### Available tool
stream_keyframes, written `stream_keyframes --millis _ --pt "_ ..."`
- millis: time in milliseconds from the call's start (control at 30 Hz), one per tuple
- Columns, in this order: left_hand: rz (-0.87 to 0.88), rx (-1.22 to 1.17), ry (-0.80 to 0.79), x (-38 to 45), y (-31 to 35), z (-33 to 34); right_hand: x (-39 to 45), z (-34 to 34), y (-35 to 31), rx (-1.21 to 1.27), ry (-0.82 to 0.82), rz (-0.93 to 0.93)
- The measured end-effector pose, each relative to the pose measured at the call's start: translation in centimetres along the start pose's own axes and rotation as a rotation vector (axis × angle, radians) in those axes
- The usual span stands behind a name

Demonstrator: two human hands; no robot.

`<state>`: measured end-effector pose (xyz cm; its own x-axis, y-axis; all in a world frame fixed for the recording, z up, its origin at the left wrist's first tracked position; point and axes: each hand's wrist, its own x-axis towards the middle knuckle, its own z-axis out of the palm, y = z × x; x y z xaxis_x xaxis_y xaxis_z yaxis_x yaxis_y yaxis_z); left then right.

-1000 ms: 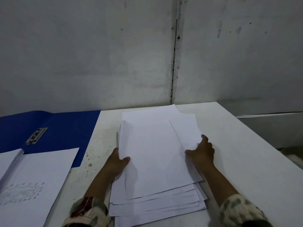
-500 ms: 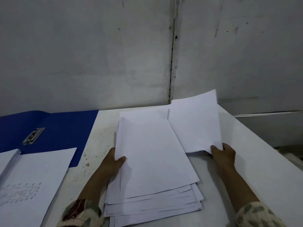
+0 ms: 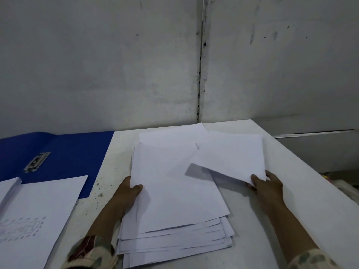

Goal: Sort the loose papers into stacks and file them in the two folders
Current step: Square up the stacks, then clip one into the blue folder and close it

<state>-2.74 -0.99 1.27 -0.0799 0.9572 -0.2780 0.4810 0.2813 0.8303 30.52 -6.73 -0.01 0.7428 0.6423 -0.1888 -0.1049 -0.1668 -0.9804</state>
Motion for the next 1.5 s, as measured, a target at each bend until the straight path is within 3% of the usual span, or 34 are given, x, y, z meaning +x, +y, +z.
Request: stream_keyframes --millis 433,633,733,800,833,900,967,1033,1167,1500 --pt "0.013 -0.098 0.046 -0.4 0.4 0.6 -5.1 3.0 0.4 -0.572 -0.355 -0.206" --pt "0.036 -0.114 0.042 -0.4 0.0 0.4 -6.3 3.8 0.4 -0.998 -0.502 -0.284" --pt "0.059 -0.144 0.016 -0.5 -0.2 0.5 -6.0 4.0 0.4 -1.062 -0.555 -0.323" --pt "0.063 -0.144 0.020 -0.6 -0.1 0.5 -5.7 4.0 0.0 -0.979 -0.596 -0.320" --pt "0.062 -0.133 0.028 -0.6 0.0 0.6 -5.6 3.9 -0.4 -0.905 -0.580 -0.318" --pt "0.065 -0.110 0.038 -0.7 0.1 0.6 -4.7 3.5 -0.5 -0.803 -0.387 -0.361" --pt "0.078 -0.101 0.035 -0.8 0.2 0.7 -3.6 3.1 -0.5 -0.927 -0.121 -0.371" --pt "0.083 -0.088 0.039 -0.9 0.3 0.8 -2.9 2.9 -0.3 -1.027 -0.020 -0.283" --pt "0.099 -0.045 0.054 -1.2 0.6 0.9 -1.6 3.8 0.2 -0.917 -0.011 -0.241" --pt "0.097 -0.034 0.044 -1.4 0.9 0.8 -1.6 6.1 -0.9 -0.723 -0.222 -0.249"
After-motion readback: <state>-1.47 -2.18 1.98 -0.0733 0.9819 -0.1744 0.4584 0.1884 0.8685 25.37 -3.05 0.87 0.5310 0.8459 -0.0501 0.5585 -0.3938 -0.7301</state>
